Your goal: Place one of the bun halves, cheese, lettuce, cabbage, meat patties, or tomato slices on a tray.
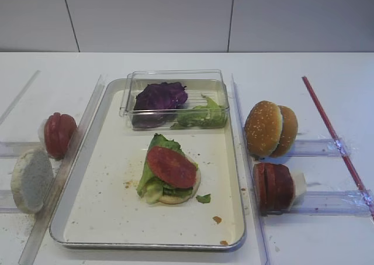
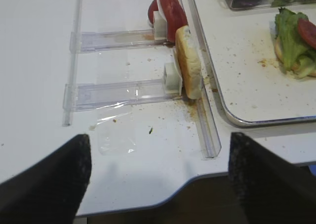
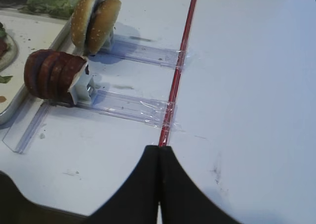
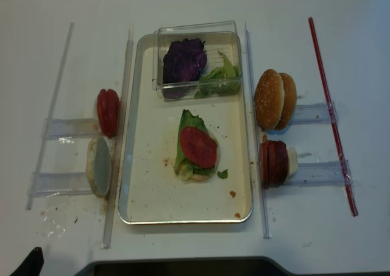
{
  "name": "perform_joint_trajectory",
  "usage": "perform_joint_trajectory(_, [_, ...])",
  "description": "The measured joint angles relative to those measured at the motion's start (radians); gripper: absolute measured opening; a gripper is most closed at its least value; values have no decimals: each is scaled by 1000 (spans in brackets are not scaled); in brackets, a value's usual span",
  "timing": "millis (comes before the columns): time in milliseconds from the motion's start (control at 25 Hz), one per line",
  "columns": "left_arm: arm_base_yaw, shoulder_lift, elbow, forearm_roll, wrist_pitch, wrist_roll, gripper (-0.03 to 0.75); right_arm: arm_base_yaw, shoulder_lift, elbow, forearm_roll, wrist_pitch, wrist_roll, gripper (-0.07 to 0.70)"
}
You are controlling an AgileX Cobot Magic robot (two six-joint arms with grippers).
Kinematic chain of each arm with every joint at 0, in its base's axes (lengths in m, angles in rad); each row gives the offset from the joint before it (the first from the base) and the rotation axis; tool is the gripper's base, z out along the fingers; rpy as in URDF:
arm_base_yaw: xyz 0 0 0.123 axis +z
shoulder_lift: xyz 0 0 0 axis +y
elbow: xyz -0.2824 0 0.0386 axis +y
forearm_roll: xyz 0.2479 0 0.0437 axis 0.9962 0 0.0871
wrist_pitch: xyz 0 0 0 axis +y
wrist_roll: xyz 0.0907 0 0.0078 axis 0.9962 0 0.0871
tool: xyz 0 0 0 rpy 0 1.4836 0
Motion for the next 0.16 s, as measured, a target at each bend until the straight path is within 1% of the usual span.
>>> perform_joint_trajectory(160, [0,0,0,0,0,0,538,0,0,0,0,0,0,17])
